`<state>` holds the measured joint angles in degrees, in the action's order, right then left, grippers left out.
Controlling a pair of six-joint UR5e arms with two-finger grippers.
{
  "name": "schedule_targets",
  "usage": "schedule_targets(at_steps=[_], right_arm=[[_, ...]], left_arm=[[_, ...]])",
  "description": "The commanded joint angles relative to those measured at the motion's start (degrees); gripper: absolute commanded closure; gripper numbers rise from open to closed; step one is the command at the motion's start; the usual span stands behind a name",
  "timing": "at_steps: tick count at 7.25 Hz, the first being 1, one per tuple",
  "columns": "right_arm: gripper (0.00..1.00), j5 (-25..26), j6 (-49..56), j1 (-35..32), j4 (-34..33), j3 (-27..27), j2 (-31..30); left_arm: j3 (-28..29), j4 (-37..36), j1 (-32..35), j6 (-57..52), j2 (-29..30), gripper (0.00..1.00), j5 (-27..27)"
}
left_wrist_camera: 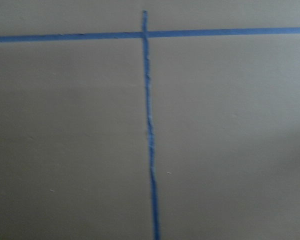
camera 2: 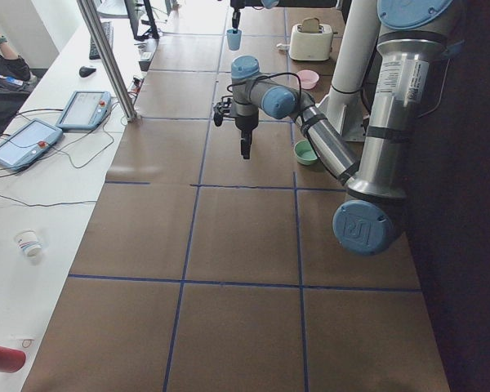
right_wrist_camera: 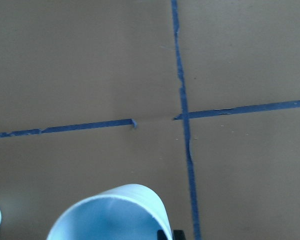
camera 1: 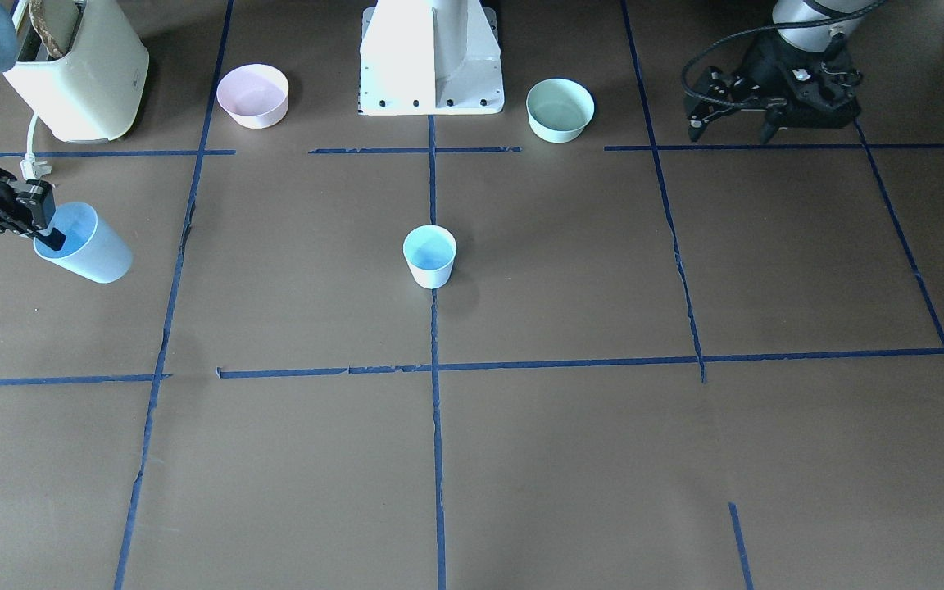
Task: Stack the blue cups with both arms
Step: 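Lift the cup with the right gripper and carry it over the center cup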
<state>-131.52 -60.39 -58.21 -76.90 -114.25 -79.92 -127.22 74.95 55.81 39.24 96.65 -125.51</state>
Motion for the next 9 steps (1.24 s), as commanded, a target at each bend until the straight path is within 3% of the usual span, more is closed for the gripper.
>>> schedule_targets(at_steps=[1,2,3,5,7,9], right_arm=[[1.0,6.22,-11.1,9.99,-5.85,-0.27,11.91],[1.0,13.15,-14.55,15.88,-10.94,-0.27,17.46],[1.0,16.52,-15.36,20.12,-13.42,-0.01,20.65],[1.0,21.81,-17.48,24.98,-13.36,3.74,25.31],[1.0,22.01,-17.48,25.69,-13.36,6.66,27.27],[1.0,22.09,-17.48,26.04,-13.36,9.48,29.64]], left_arm=[[6.42,0.19,8.14,-13.17,-1.02,0.0,-0.26],[9.33,0.28,10.87,-18.27,-1.02,0.0,-0.69],[13.27,0.89,14.12,-24.42,-1.02,0.0,-3.57],[22.23,9.47,17.66,-30.17,-1.02,0.0,-4.04],[27.01,15.64,19.6,-32.3,-2.17,0.0,-4.04],[27.2,15.84,19.95,-32.3,-2.52,0.0,-5.17]])
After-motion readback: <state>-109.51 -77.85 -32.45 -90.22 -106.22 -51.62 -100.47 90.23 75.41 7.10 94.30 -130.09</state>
